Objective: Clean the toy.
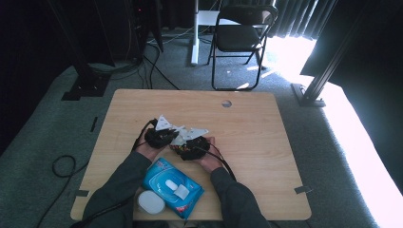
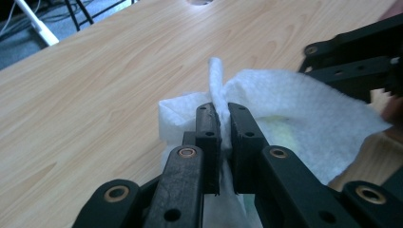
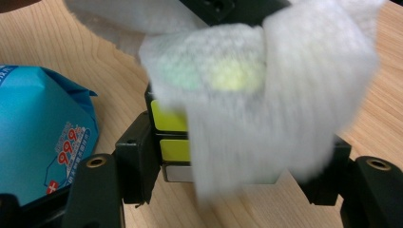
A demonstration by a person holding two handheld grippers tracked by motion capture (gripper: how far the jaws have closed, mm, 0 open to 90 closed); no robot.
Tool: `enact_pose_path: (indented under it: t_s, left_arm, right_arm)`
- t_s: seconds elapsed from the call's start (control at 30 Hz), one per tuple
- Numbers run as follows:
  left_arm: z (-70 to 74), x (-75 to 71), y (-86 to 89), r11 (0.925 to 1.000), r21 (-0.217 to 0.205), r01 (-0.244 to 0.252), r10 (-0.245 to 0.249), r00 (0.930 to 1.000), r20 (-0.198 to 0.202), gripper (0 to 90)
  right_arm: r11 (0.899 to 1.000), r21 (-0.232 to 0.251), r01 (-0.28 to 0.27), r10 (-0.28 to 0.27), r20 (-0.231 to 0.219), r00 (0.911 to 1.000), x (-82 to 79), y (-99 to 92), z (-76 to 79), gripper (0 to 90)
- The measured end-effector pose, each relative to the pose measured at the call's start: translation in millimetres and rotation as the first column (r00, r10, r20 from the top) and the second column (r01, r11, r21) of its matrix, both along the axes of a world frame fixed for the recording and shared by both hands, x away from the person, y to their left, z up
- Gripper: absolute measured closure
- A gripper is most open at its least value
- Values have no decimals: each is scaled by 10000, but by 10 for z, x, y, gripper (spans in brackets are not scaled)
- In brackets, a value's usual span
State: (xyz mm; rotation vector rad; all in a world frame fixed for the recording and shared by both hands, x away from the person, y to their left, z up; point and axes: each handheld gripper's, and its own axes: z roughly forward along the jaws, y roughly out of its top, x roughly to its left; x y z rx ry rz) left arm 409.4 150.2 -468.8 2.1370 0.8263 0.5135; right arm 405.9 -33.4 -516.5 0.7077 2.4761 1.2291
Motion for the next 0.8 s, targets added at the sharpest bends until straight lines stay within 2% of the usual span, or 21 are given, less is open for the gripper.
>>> enact_pose_path:
  t_s: [0.17, 0.33, 0.37, 0.8]
  left_arm:
    - [-34, 62, 83, 9995, -18, -324, 323, 9993, -169, 843]
    - [-51, 91, 125, 9990, 57, -446, 447, 9987, -259, 843]
    - [-55, 92, 128, 9989, 49, -458, 459, 9986, -271, 843]
    - [-69, 80, 153, 9987, -433, -265, 256, 9994, -218, 845]
  right_arm:
    - [10000, -36, 45, -45, 37, 10000, 1, -35, 4, 341]
    - [9999, 139, 80, -80, 35, 10000, 5, -72, 28, 341]
    - [9995, 296, 69, -71, 58, 10000, 3, -85, 52, 341]
    - [9979, 640, 52, -52, 1, 10000, -3, -126, 76, 341]
